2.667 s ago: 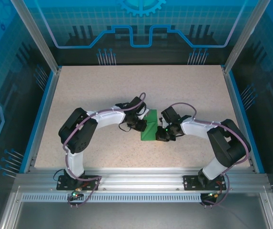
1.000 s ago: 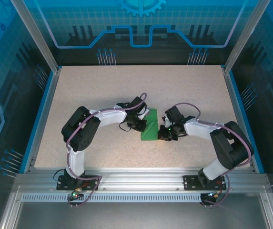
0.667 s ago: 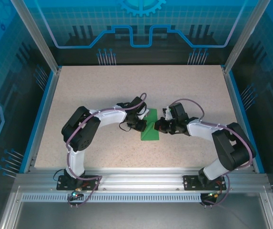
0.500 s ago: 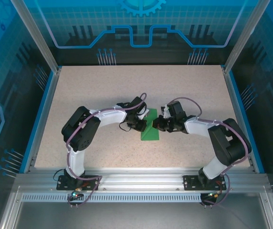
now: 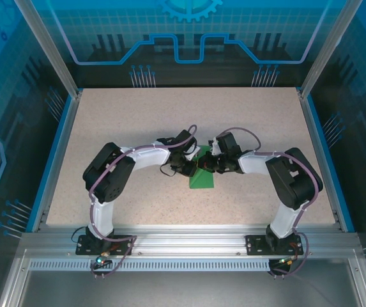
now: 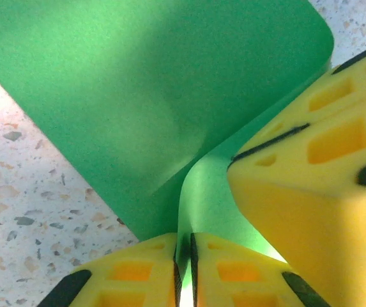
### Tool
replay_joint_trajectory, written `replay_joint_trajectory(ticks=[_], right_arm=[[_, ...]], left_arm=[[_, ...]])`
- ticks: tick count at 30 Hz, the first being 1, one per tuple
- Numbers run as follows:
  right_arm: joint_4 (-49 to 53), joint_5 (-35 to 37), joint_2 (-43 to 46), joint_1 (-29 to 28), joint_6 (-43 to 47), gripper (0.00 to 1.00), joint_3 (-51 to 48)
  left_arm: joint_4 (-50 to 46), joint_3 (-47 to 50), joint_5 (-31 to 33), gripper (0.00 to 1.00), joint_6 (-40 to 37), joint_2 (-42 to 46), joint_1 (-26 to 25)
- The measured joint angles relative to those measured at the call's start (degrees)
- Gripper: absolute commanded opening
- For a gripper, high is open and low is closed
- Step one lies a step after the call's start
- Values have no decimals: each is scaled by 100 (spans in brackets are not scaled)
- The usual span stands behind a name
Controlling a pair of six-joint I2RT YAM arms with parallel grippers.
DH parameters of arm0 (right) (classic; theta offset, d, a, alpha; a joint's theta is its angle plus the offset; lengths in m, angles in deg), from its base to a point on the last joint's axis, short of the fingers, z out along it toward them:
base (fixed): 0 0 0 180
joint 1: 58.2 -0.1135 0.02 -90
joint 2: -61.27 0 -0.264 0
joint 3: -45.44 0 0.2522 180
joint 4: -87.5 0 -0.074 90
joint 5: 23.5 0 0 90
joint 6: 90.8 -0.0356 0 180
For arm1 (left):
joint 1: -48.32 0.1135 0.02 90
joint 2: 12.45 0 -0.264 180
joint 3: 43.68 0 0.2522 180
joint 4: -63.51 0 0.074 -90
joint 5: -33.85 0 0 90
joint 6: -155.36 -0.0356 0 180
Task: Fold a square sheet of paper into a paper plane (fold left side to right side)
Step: Fold the triangle a second time at the center of the table.
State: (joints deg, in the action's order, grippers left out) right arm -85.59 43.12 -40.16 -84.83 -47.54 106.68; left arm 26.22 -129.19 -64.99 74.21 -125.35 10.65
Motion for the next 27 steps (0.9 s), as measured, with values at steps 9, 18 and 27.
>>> replay_joint_trajectory(ticks=[9,18,27], right_arm=[[229,92,-24,-9,76,6,0],[474,278,-24,-11,245,6,0],[496,387,-24,-11,308,6,-55]], left_arm=[[-26,-44,-2,15,-17,-24,-2],[-22,-85,-2,16,-22,-63,-39],[-22,-92,0,22,-37,-57,-66]])
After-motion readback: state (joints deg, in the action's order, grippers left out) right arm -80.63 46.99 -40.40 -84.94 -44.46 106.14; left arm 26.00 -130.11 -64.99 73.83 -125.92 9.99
